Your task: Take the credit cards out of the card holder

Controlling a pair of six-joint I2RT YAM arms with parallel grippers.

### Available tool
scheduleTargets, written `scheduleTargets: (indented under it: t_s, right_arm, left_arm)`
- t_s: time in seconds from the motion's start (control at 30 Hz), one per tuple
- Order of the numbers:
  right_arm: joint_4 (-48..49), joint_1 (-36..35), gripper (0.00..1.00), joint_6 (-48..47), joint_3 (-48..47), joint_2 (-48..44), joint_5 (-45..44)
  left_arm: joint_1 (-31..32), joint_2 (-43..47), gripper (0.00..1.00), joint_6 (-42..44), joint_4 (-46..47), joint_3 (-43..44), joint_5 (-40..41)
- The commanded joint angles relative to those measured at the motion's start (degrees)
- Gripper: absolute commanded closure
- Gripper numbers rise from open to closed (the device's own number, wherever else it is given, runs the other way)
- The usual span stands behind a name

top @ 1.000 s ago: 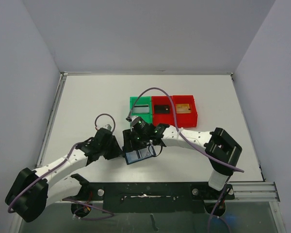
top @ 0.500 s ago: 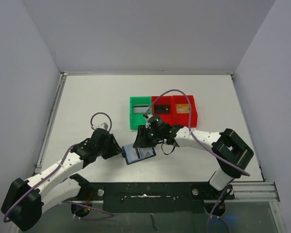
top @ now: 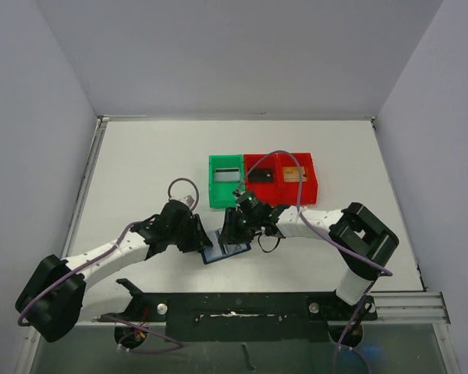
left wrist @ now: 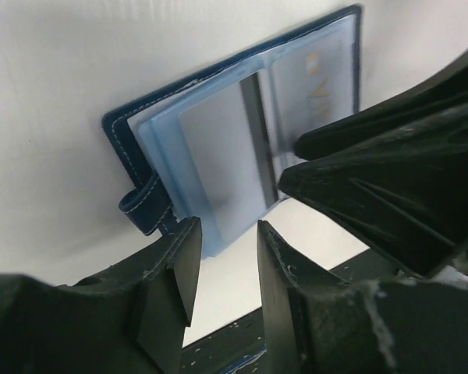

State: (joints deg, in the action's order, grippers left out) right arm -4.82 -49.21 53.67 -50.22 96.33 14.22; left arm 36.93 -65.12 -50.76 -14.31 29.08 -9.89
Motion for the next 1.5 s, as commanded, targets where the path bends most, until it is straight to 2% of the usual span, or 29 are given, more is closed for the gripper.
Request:
scheduleTargets:
  t_s: [0.0, 0.17, 0.3, 0.67, 1.0, 1.13, 1.47]
  right_arm:
    - [-0.41, -0.66, 0.62, 0.54, -0.01, 0.78, -2.05]
    - [-5.86, -2.2, 0.6, -0.35, -2.14, 2.16, -6.08]
    - [-5.75, -2.69, 0.6, -0.22, -2.14, 2.67, -6.3]
    - [9.4, -0.26, 0.74, 4.06, 5.17, -0.84, 1.7]
    - [27.16, 4.12, 0.97, 7.62, 13.85, -2.32, 11.19]
    - [30.74, 5.21, 1.0, 7.51, 15.81, -2.33, 14.16]
    - [35.08, 9.12, 0.99, 6.02, 21.07, -3.76, 18.78]
  left_arm:
    - [1.42, -4.68, 0.68, 0.83, 1.96, 2.03, -0.55]
    - [2.31, -8.95, 0.74, 0.79, -2.08, 1.83, 4.18]
    - [2.69, -10.18, 0.77, 0.09, -2.38, 0.31, 6.16]
    - [2.72, -10.38, 0.82, -0.5, -2.34, -1.18, 7.66]
    - [2.71, -10.76, 0.85, 0.55, -3.02, -0.81, 7.96]
    - [2.76, -11.46, 0.85, 1.05, -2.89, -0.57, 7.61]
    - [2.72, -12.3, 0.86, 2.22, -2.79, 0.41, 7.47]
